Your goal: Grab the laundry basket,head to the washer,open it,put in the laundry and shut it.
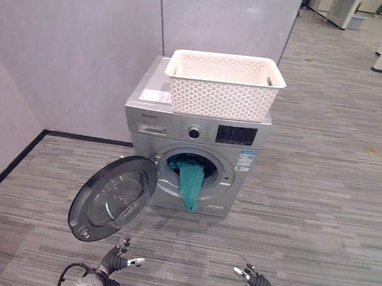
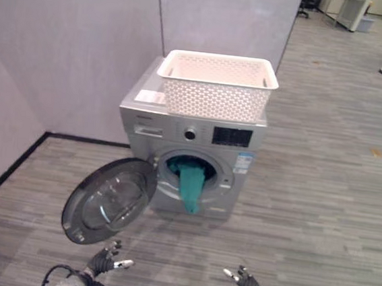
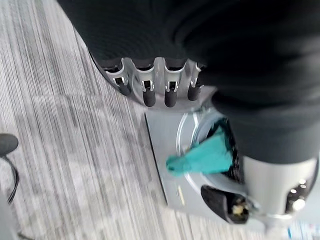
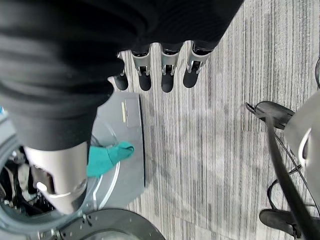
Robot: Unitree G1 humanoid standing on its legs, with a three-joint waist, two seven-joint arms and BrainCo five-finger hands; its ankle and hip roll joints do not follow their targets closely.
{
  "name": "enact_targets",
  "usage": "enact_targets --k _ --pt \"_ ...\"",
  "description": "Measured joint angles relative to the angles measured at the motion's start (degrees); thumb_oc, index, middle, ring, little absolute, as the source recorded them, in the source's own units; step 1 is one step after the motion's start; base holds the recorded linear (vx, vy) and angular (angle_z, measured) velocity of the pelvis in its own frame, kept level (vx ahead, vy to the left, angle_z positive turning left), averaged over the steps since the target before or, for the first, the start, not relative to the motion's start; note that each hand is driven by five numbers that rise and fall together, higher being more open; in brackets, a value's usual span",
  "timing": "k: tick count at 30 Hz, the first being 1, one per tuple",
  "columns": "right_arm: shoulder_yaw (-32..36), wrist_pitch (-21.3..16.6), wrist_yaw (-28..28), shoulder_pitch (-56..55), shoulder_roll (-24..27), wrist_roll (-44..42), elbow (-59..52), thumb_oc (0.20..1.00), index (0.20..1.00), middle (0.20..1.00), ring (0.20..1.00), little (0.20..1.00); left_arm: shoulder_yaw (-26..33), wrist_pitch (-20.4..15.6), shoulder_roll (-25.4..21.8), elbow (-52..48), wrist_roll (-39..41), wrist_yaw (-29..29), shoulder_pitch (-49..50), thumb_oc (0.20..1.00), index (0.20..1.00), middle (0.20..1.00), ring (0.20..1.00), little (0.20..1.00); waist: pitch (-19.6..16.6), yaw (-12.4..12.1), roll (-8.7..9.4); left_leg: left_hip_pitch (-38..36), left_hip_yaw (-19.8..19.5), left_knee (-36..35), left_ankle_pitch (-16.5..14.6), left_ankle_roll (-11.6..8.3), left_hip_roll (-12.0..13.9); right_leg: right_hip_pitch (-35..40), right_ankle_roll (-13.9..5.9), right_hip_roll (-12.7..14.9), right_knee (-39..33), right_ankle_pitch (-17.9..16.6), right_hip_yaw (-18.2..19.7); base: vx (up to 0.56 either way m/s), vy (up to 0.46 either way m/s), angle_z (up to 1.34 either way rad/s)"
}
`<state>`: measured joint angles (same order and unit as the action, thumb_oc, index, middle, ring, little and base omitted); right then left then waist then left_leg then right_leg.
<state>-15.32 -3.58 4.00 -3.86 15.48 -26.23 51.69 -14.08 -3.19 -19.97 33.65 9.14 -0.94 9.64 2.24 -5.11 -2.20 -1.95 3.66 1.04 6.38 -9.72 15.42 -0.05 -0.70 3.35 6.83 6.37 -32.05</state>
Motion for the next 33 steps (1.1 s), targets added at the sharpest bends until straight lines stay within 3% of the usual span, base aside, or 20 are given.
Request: enact_targets --k 8,13,15,17,21,24,25,26,28,30,31,32,33 --pt "0.0 0.0 0.0 0.7 -0.2 0.2 0.5 1.0 1.0 1.0 1.0 1.0 0.4 0.0 0.1 0.1 0.0 0.0 1.4 1.0 1.0 1.0 1.0 1.0 -0.8 -0.7 -1.15 0.1 -0.1 -0.8 -0.8 0.62 -1.2 0.0 -1.12 1.1 -0.1 -0.6 -0.2 0.02 0.075 0.05" --pt "0.6 0.0 -0.2 0.5 1.0 0.2 0.4 1.0 1.0 1.0 1.0 1.0 -0.4 0.0 0.7 1.2 0.0 -0.1 0.5 1.0 1.0 1.0 1.0 1.0 -1.1 -0.5 -1.15 3.6 -0.1 2.1 0.0 -0.23 -2.1 0.2 -1.87 2.7 0.1 -0.4 -3.7 -0.02 0.107 0.38" --pt "1.6 0.0 -0.5 0.5 1.8 0.1 0.5 1.0 1.0 1.0 1.0 1.0 -1.0 0.0 0.9 1.1 0.0 -0.1 -0.5 1.0 1.0 1.0 1.0 1.0 -0.8 -0.2 -0.6 7.7 4.7 5.8 0.3 -0.19 -2.9 0.2 -2.13 4.4 -0.2 -0.3 -6.5 0.0 0.086 0.63" --pt "2.7 0.0 -1.4 0.9 2.5 0.1 0.5 1.0 1.0 1.0 1.0 1.0 -0.9 0.0 0.9 1.1 0.0 -0.1 -0.3 1.0 1.0 1.0 1.0 1.0 -0.9 -0.4 -1.4 7.9 9.9 5.6 -0.6 1.53 -2.7 0.4 -2.56 4.9 0.4 0.0 -7.2 0.07 0.137 0.32" --pt "3.0 0.0 -1.4 2.5 1.9 0.1 1.3 1.0 1.0 1.0 1.0 1.0 -1.4 0.0 0.2 1.2 0.0 -0.3 -0.6 1.0 1.0 1.0 1.0 1.0 -0.5 0.0 -0.98 5.9 12.3 4.6 -3.4 4.5 -4.7 0.8 -5.29 8.2 3.4 0.7 -7.2 0.08 0.228 0.08" --pt "5.1 0.0 -1.4 2.6 1.3 0.1 1.7 1.0 1.0 1.0 1.0 1.0 -2.9 0.0 -0.1 0.7 -0.1 -0.7 -1.0 1.0 1.0 1.0 1.0 1.0 -0.3 0.3 -0.07 4.9 12.5 4.6 -7.8 8.83 -7.7 -0.4 -6.38 12.5 9.7 2.1 -6.7 0.12 0.359 0.16" --pt "6.5 0.1 -1.4 3.0 0.8 0.1 2.7 1.0 1.0 1.0 1.0 1.0 -3.5 0.2 0.2 0.7 -0.3 -1.4 -1.4 1.0 1.0 1.0 1.0 1.0 0.8 1.0 1.27 5.1 13.1 7.1 -9.8 10.7 -11.5 -0.5 -7.96 16.2 13.6 2.3 -6.8 0.0 0.023 0.35" --pt "6.8 0.2 -1.5 2.6 1.5 0.1 2.8 1.0 1.0 1.0 1.0 1.0 -4.8 0.0 0.3 0.3 -0.3 -2.2 -1.2 1.0 1.0 1.0 1.0 1.0 0.7 1.9 0.12 4.8 12.2 6.2 -11.1 12.66 -11.7 -1.4 -8.05 17.1 16.5 1.9 -4.2 0.0 0.004 0.39" --pt "6.1 1.0 -1.3 2.7 0.6 0.1 2.8 1.0 1.0 1.0 1.0 1.0 -4.4 0.1 -0.9 0.2 -0.4 -2.2 -1.3 1.0 1.0 1.0 1.0 1.0 0.3 1.6 1.43 5.1 13.3 7.2 -11.0 12.33 -12.5 -2.1 -6.16 18.7 17.0 3.0 0.6 0.0 0.0 0.15" --pt "6.1 1.0 -1.3 3.1 -0.3 0.1 2.8 1.0 1.0 1.0 1.0 1.0 -4.1 0.1 -2.3 0.2 -0.5 -2.2 -1.1 1.0 1.0 1.0 1.0 1.0 0.5 1.2 2.44 5.3 14.4 7.9 -11.0 12.28 -12.7 -2.2 -5.48 19.0 16.5 3.2 1.8 0.15 0.383 -0.02" --pt "7.9 0.8 -1.2 2.5 -1.5 0.1 3.0 1.0 1.0 1.0 1.0 1.0 -3.4 0.2 -2.3 0.9 -0.8 -2.7 -1.4 1.0 1.0 1.0 1.0 1.0 1.1 2.3 4.05 6.5 14.2 12.8 -13.6 13.81 -16.1 -2.9 -10.17 20.8 19.1 1.4 4.0 0.16 0.409 0.3" --pt "9.6 0.4 -1.6 3.0 -0.8 0.0 1.2 1.0 1.0 1.0 1.0 1.0 -4.6 0.5 -2.0 1.0 -0.8 -2.5 -2.0 1.0 1.0 1.0 1.0 1.0 3.0 3.7 3.01 7.7 13.5 17.8 -15.9 17.39 -16.9 -4.6 -11.24 22.8 26.0 1.5 6.9 0.06 0.007 0.71" --pt "9.5 0.4 -2.0 1.1 0.7 -0.1 1.1 1.0 1.0 1.0 1.0 1.0 -7.4 0.5 -1.8 0.8 -1.3 -3.7 -1.7 1.0 1.0 1.0 1.0 1.0 2.5 5.2 -0.06 6.0 11.7 15.5 -19.8 15.86 -17.1 -7.5 -9.62 22.0 32.2 0.3 12.3 0.14 -0.136 0.6"
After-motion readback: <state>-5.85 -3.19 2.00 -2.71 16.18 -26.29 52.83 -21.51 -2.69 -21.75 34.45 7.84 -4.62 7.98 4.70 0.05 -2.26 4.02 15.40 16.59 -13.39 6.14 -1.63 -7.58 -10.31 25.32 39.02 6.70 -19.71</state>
